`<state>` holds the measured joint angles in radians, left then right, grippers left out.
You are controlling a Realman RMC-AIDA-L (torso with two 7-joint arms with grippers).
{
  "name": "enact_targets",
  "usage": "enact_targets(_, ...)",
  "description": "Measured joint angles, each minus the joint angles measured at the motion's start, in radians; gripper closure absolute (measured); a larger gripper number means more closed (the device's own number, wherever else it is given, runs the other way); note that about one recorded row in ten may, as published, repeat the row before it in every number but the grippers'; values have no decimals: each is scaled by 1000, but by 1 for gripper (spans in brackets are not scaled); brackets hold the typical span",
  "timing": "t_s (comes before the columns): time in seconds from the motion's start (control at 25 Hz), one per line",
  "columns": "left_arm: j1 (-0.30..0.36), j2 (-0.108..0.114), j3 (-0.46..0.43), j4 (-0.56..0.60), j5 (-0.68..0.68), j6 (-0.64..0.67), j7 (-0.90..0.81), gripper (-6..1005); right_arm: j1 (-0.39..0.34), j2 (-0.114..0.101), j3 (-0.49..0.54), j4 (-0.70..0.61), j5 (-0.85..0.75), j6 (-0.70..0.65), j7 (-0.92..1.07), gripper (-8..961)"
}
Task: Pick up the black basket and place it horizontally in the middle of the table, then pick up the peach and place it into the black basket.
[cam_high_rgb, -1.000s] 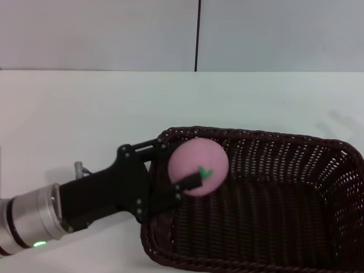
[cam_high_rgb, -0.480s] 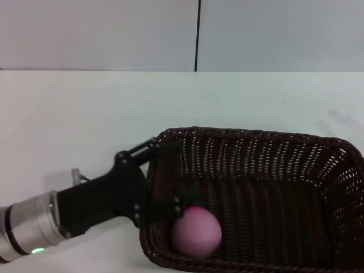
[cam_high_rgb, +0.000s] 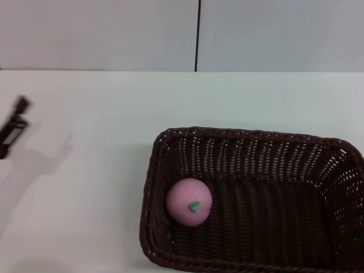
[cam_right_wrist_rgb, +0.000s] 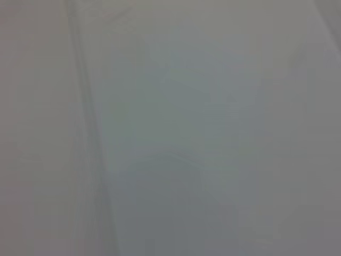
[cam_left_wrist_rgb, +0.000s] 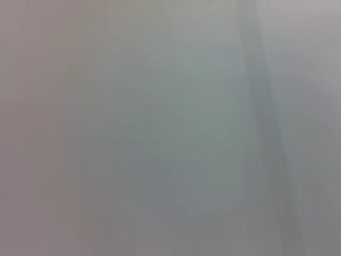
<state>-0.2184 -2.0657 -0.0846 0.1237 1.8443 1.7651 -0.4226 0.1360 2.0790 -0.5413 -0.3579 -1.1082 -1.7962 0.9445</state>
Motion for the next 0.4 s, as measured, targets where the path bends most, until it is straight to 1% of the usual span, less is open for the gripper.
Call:
enact_targets(0.04,27,-1,-94,-29,0,-8,37,172,0,-1,124,101,0,-18,-93,447)
enact_targets(0.08,27,-1,-94,-29,0,-8,37,172,0,-1,124,101,0,-18,-93,447)
enact_targets(0.12,39,-1,-135,-46,0,-10,58,172,0,-1,197,156,1,-29,-144,447)
enact_targets(0.16,58,-1,-197,-72,0,-16,90,172,-5,0,312,249,1,-46,-244,447)
enact_targets(0.2,69,-2,-240,-86,0,-25,114,172,-12,0,404,335,1,-61,-340,447)
enact_targets(0.24,69,-2,-240,-86,0,-25,114,172,-12,0,404,335,1,-61,-340,447)
enact_targets(0.28,74,-1,-250,-93,0,-26,120,172,-15,2,430,375,1,-66,-398,447)
enact_targets(0.4,76,-1,-261,-99,1,-27,121,172,-12,1,433,398,-3,-64,-427,447)
